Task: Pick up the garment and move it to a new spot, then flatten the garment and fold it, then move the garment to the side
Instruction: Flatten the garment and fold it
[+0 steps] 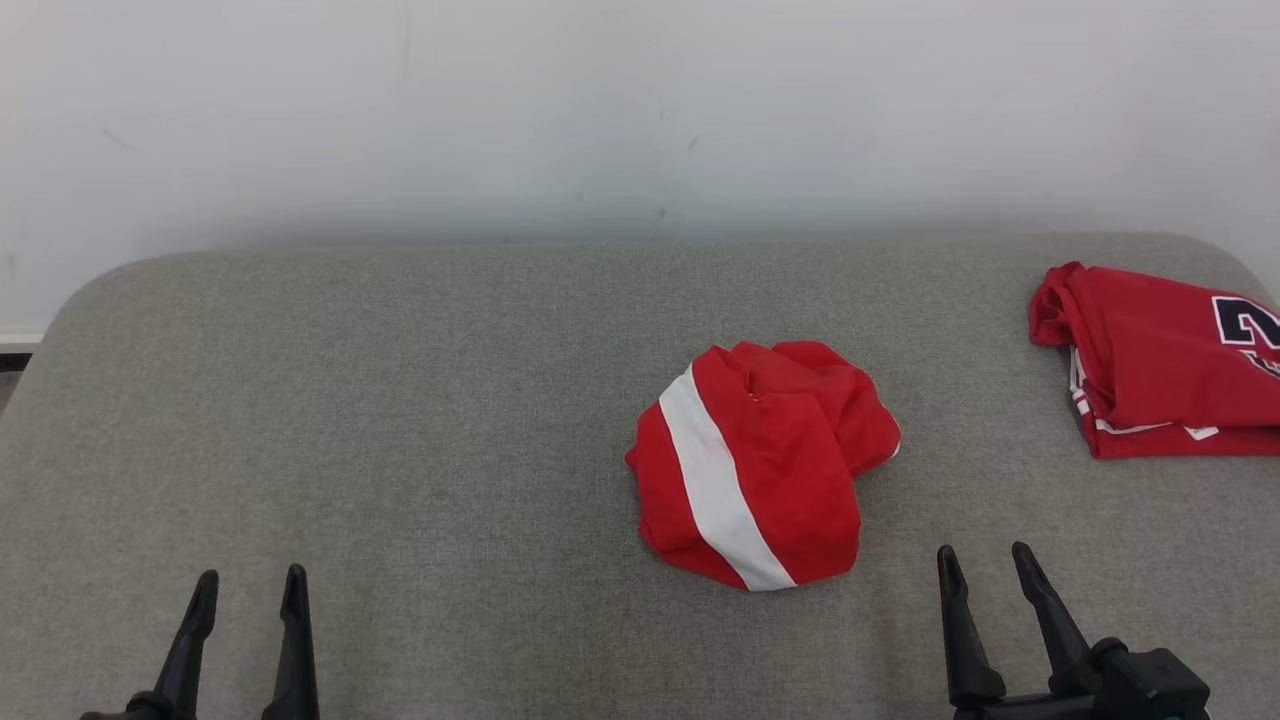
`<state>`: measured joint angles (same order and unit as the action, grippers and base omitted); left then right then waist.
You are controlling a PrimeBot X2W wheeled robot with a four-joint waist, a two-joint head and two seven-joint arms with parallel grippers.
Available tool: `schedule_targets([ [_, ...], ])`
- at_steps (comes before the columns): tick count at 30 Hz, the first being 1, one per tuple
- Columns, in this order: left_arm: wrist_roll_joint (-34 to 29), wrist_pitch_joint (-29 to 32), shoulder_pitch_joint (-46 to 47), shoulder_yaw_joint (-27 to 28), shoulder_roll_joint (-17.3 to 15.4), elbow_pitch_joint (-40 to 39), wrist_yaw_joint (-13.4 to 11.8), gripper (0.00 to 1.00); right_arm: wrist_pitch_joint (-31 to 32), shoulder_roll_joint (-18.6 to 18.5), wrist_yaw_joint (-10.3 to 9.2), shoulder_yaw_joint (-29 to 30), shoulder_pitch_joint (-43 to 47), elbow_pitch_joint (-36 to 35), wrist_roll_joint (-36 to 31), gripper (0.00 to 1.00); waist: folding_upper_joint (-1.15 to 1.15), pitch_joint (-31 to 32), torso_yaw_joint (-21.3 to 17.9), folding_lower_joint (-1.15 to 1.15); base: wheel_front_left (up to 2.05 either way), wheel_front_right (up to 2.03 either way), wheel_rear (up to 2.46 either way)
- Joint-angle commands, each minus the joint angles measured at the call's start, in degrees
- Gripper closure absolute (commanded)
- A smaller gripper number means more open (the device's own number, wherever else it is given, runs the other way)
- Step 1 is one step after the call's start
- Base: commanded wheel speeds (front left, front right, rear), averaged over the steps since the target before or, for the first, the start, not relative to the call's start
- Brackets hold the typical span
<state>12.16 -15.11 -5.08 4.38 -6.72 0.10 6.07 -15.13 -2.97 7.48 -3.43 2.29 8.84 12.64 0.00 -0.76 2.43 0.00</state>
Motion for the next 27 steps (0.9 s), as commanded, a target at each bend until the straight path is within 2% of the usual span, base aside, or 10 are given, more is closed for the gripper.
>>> schedule_targets([
  [1,-0.8,0.0,0.4,0.3,0.4,0.3,0.2,0.0,0.0,-0.3,-0.01,0.0,0.3,0.2,-0.4,0.0,0.0,0.0,-0.1,0.0,0.0,0.0,0.0],
  [27,-1.7,0.0,1.1,1.9,2.2,2.3,1.3,0.0,0.2,-0.5,-0.01,0.0,0.1,0.8,-0.3,0.0,0.0,-0.4,0.0,0.0,0.0,0.0,0.0],
])
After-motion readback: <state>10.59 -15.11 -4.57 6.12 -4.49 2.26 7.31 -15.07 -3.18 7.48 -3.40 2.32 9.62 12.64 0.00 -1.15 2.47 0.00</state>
